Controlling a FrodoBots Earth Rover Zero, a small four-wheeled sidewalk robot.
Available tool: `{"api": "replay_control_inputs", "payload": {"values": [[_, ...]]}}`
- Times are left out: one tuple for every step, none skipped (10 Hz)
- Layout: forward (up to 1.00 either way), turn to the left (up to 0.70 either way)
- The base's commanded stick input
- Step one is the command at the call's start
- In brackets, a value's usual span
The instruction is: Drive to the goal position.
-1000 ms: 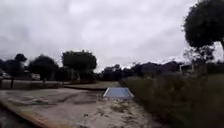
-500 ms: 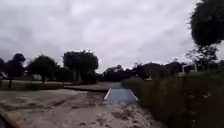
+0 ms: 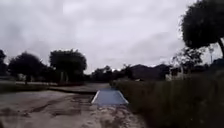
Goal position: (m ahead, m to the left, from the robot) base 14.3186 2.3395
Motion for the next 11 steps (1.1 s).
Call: {"api": "replay_control_inputs", "payload": {"values": [[0.50,0.00],[0.50,0.00],[0.50,0.00],[0.50,0.00],[0.50,0.00],[0.50,0.00],[0.50,0.00],[0.50,0.00],[0.50,0.00],[0.50,0.00],[0.50,0.00]]}}
